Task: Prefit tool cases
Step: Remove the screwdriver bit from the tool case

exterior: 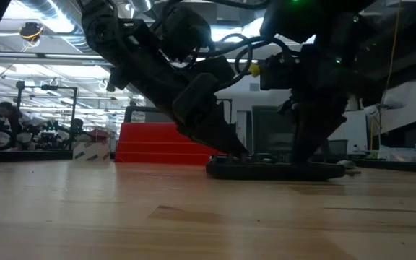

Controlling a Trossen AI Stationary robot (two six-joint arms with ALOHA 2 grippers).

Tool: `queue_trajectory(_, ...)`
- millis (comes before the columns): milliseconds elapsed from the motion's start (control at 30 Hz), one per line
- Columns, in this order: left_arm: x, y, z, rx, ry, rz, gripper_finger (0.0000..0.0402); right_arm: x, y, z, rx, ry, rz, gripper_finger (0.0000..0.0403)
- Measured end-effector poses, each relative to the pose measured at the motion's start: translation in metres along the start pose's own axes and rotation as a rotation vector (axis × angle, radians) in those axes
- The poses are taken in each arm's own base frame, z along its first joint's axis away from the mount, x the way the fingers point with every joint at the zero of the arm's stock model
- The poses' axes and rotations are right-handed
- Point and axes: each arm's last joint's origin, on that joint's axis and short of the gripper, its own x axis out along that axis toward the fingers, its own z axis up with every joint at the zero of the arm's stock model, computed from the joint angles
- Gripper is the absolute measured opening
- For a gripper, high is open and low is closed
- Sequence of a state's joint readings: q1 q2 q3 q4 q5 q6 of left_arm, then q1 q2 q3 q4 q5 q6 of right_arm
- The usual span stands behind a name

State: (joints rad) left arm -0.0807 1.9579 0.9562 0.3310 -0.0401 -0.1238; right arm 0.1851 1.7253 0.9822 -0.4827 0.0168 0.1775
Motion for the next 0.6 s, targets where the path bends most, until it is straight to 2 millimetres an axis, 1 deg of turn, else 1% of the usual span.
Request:
queue_trajectory(167, 0.0, 0.0, 0.0, 0.0, -0.003, 0.001, 0.0, -0.018, -0.008, 0.003, 0.024, -0.021, -0.016, 0.0004)
queue_trajectory(300, 0.0, 0.0, 0.0, -0.001, -0.002, 0.002, 0.0, -0.034, -0.023, 0.002, 0.069, -0.03, -0.042, 0.0003)
queue_trajectory(400, 0.0, 0.0, 0.0, 0.0, 0.001, 0.001, 0.0, -0.047, -0.039, -0.011, 0.107, 0.053, -0.138, 0.0002)
queue_trajectory(467, 0.0, 0.0, 0.0, 0.0, 0.004, 0.002, 0.0, -0.054, -0.052, -0.025, 0.147, 0.101, -0.208, 0.0001)
queue_trajectory(533, 0.0, 0.0, 0.0, 0.0, 0.003, 0.001, 0.0, -0.06, -0.066, -0.04, 0.227, 0.091, -0.225, 0.0001)
queue_trajectory(600, 0.0, 0.0, 0.0, 0.0, 0.003, 0.001, 0.0, -0.062, -0.078, -0.055, 0.326, 0.072, -0.205, 0.0001)
